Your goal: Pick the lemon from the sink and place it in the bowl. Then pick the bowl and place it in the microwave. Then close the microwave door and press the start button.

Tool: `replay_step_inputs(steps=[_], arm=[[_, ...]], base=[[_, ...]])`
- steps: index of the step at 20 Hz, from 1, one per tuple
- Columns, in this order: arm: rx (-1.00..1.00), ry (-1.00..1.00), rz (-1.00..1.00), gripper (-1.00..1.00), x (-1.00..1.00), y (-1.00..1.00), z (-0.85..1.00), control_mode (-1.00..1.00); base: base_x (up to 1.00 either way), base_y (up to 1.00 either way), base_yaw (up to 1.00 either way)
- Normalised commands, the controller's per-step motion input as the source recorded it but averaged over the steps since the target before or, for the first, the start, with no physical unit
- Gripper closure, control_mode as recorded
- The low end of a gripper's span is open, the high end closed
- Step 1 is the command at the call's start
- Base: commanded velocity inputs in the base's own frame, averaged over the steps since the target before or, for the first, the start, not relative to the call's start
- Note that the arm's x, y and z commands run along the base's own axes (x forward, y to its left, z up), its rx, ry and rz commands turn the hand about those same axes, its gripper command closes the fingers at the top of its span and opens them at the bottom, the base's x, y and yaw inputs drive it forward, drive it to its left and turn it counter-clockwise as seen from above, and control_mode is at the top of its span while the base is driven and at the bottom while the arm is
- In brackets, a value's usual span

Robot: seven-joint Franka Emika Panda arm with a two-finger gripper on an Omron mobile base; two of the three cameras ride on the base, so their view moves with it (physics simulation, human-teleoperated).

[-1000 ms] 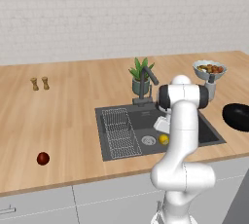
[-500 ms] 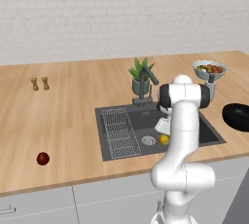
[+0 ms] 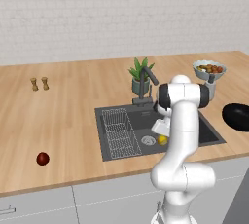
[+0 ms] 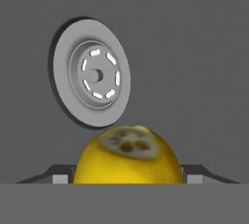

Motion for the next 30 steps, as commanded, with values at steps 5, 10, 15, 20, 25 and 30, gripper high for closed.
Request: replay_step_inputs(steps=[5, 10, 15, 20, 25, 30], arm=[[0.0, -0.02, 0.0, 1.0, -0.19, 0.12, 0.01, -1.0], [0.11, -0.23, 0.0, 1.0, -0.36, -0.2, 0.72, -1.0], [0.15, -0.27, -0.01, 1.0, -0.35, -0.29, 1.0, -1.0], [0.16, -0.27, -0.07, 1.0, -0.6, -0.39, 1.0, -1.0], [0.11, -0.18, -0.12, 1.0, -0.62, -0.26, 1.0, -1.0], [0.07, -0.05, -0.18, 1.0, -0.74, -0.27, 1.0, -1.0]], base=[[0.0, 0.0, 0.0], [0.0, 0.0, 0.0], [0.0, 0.0, 0.0], [0.0, 0.0, 0.0], [0.0, 0.0, 0.0], [0.0, 0.0, 0.0]])
